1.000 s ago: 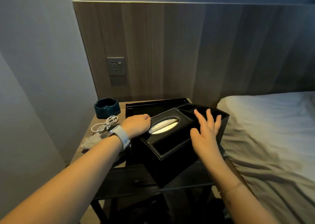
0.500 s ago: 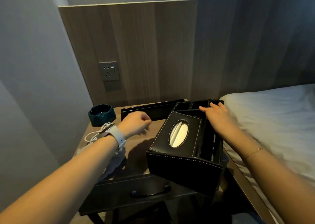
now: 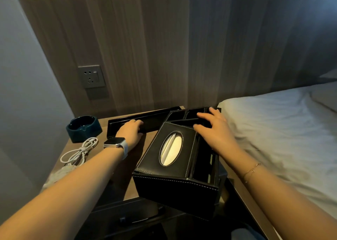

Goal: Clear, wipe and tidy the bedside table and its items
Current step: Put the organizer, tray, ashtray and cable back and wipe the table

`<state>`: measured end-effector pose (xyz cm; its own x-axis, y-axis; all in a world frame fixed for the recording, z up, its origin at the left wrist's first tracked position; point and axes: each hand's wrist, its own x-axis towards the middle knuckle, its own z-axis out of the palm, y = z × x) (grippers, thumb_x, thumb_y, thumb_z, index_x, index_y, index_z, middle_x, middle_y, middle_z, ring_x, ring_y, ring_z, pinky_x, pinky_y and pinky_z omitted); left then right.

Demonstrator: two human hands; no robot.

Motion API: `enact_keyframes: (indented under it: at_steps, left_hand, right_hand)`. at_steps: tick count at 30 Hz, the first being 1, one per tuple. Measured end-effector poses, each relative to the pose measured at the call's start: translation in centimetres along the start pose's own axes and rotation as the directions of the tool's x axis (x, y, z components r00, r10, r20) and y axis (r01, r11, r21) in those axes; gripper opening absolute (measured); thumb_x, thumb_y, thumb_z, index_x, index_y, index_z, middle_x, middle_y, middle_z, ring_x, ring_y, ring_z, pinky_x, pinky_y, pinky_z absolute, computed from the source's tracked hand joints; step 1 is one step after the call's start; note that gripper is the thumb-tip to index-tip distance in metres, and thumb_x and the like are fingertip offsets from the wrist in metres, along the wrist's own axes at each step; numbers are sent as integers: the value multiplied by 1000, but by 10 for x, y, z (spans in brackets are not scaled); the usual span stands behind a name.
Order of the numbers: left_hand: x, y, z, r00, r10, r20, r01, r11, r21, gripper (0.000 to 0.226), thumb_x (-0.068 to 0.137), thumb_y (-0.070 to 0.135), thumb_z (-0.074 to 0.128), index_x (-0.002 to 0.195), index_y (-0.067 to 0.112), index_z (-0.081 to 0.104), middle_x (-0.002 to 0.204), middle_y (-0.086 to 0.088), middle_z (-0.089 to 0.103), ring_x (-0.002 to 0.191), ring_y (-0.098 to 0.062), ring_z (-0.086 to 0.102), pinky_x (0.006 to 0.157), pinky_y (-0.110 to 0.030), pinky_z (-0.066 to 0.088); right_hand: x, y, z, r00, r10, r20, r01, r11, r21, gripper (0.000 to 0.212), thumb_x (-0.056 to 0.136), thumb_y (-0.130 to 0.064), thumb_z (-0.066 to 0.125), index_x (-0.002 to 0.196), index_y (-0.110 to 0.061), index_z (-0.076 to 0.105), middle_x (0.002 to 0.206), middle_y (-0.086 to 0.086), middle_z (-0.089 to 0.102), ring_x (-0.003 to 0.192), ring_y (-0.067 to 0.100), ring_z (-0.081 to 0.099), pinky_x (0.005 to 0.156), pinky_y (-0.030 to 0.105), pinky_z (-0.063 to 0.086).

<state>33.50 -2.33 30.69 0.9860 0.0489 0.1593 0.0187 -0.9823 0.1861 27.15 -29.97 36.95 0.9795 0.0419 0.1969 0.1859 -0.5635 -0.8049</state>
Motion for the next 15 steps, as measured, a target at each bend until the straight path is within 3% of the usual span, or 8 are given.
enact_keyframes:
  at_steps: [2,4,5,7,8,10,13,15]
  left_hand:
    - [-1,-2,-1,999,-8,35,7,1000,23,42,93,21,58,133,17,51,128,-8,51,117,-27,50,98,-38,44]
    - [0,-3,-2,995,-38,94,33,998,53,37,93,22,57,130,16,54,129,-9,50,119,-28,48,98,-39,44]
    - [1,-3,-3,992,-55,117,49,998,50,35,94,20,56,128,15,54,129,-10,50,119,-29,48,98,-39,44]
    - [1,0,-6,988,-78,135,72,996,52,30,95,17,53,125,13,53,128,-12,51,117,-30,49,96,-39,45]
    - [1,1,-7,987,-81,137,74,996,57,29,95,17,53,123,12,53,126,-13,52,116,-30,49,95,-38,45]
    - [-1,4,-8,987,-81,139,74,996,59,26,94,18,56,120,11,55,124,-13,55,113,-30,52,93,-36,44]
    - [-5,8,-8,987,-77,141,68,995,69,21,94,14,56,113,10,59,120,-12,59,109,-29,55,89,-33,42]
    - [-10,11,-8,988,-50,146,38,996,85,21,94,11,53,114,11,58,119,-12,59,108,-28,56,88,-33,43]
  right_hand:
    - [-3,0,-3,990,100,-101,-81,981,177,55,93,-23,56,145,-22,37,159,0,15,146,17,13,115,33,17]
    - [-14,8,-12,977,194,-91,-173,965,197,63,92,-21,55,149,-20,27,156,6,24,141,22,28,114,39,27]
    - [-19,11,-18,971,240,-22,-236,965,116,62,92,-22,55,148,-19,28,149,10,37,130,24,44,106,42,40]
    - [-29,7,-32,922,352,163,-340,935,-96,47,92,-30,56,135,-14,46,116,13,62,88,25,68,73,39,58]
    - [-31,4,-37,890,401,218,-373,914,-160,35,92,-31,55,119,-8,54,100,14,67,74,27,70,62,38,59]
    - [-29,-2,-38,873,421,245,-379,903,-203,25,94,-24,53,95,0,57,82,18,68,64,30,70,62,42,60]
    - [-25,-7,-34,963,241,117,-181,907,-380,29,93,-18,49,66,-6,48,61,10,54,54,20,55,54,31,48]
    - [-25,-3,-34,980,191,50,-153,897,-415,32,93,-17,49,63,-7,47,58,6,46,55,18,47,53,27,37]
